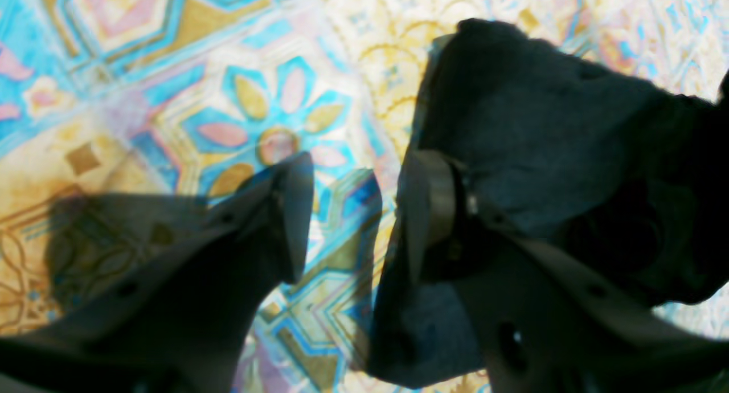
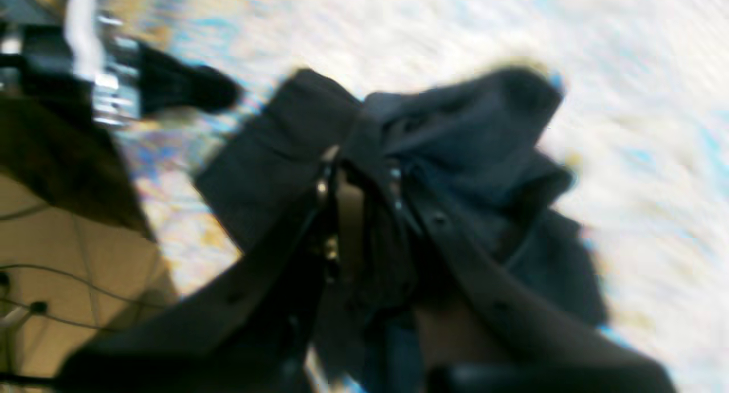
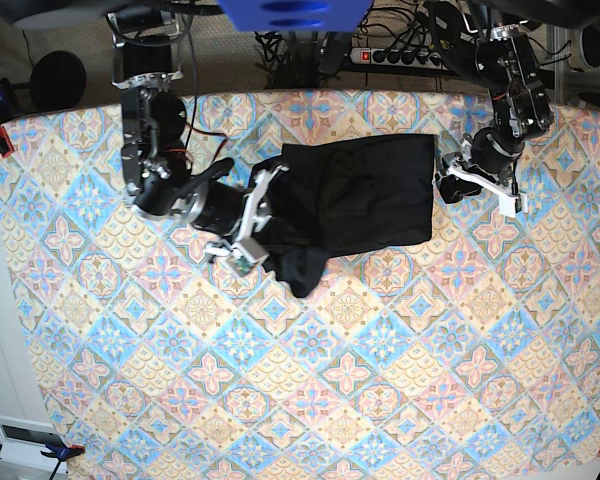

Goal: Layout the t-shirt on the table in an organized manner, then fold the t-shirt properly
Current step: 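Fold the strip end over the stack with the right gripper toward the left gripper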

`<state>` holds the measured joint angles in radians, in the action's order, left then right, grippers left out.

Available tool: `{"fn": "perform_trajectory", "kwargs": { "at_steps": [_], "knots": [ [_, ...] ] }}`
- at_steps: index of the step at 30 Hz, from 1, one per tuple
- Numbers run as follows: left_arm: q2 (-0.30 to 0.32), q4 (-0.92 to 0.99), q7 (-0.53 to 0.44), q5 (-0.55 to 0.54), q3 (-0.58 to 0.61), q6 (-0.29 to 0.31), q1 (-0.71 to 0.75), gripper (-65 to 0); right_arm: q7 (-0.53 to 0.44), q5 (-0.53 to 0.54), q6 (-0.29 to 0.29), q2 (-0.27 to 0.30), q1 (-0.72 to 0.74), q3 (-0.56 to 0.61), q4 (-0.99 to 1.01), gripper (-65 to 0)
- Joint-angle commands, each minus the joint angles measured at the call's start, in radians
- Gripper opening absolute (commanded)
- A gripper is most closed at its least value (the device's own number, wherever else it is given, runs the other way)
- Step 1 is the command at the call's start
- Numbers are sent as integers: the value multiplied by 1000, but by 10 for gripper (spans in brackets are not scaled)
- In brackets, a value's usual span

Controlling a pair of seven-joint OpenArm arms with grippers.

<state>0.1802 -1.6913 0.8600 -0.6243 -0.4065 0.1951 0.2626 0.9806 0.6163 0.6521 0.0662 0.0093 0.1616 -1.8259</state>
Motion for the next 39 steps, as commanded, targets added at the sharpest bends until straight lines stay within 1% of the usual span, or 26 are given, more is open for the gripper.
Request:
{"fn": "perform_trajectory", "kwargs": {
  "at_steps": [1, 6, 11, 14, 17, 19, 21, 23, 25, 27, 29, 33, 35, 39],
  "knots": [
    [9, -16, -15, -10, -4, 4, -6, -385, -15, -9, 8, -18, 1, 31, -15, -650],
    [9, -16, -15, -10, -6, 2, -4, -385, -15, -174, 8, -92, 10, 197, -11, -650],
    [9, -16, -15, -10, -6, 2, -4, -385, -19, -307, 10, -111, 77, 342, 8, -650],
    [9, -16, -15, -10, -6, 2, -4, -385, -53, -372, 10, -154, 99, 401, 56, -650],
    [9, -16, -15, -15, -6, 2, -3, -385, -70, -385, 10, -185, 143, 427, 127, -650],
    [9, -16, -15, -15, -6, 2, -3, -385, -79, -385, 10, -190, 183, 431, 173, -650],
    [9, -16, -15, -16, -6, 2, -3, -385, -81, -385, 8, -190, 212, 464, 199, -645],
    [12, -16, -15, -16, -6, 2, -3, -385, -79, -387, 8, -190, 215, 508, 211, -616],
    [12, -17, -15, -18, -6, 2, -3, -385, -78, -388, 7, -190, 214, 537, 213, -573],
    [14, -34, -14, -18, -6, 2, -3, -385, -78, -388, 7, -190, 212, 545, 202, -524],
    [14, -59, -11, -18, -6, 2, -3, -385, -78, -388, 7, -184, 211, 545, 182, -492],
    [14, -108, -9, -18, -7, 2, -3, -385, -78, -390, 7, -182, 205, 531, 110, -487],
    [14, -128, -8, -19, -6, 4, -1, -385, -79, -410, 7, -182, 166, 488, 81, -487],
    [15, -151, 58, -44, -6, 10, -3, -385, -79, -468, 7, -174, 113, 424, 39, -487]
  ]
}}
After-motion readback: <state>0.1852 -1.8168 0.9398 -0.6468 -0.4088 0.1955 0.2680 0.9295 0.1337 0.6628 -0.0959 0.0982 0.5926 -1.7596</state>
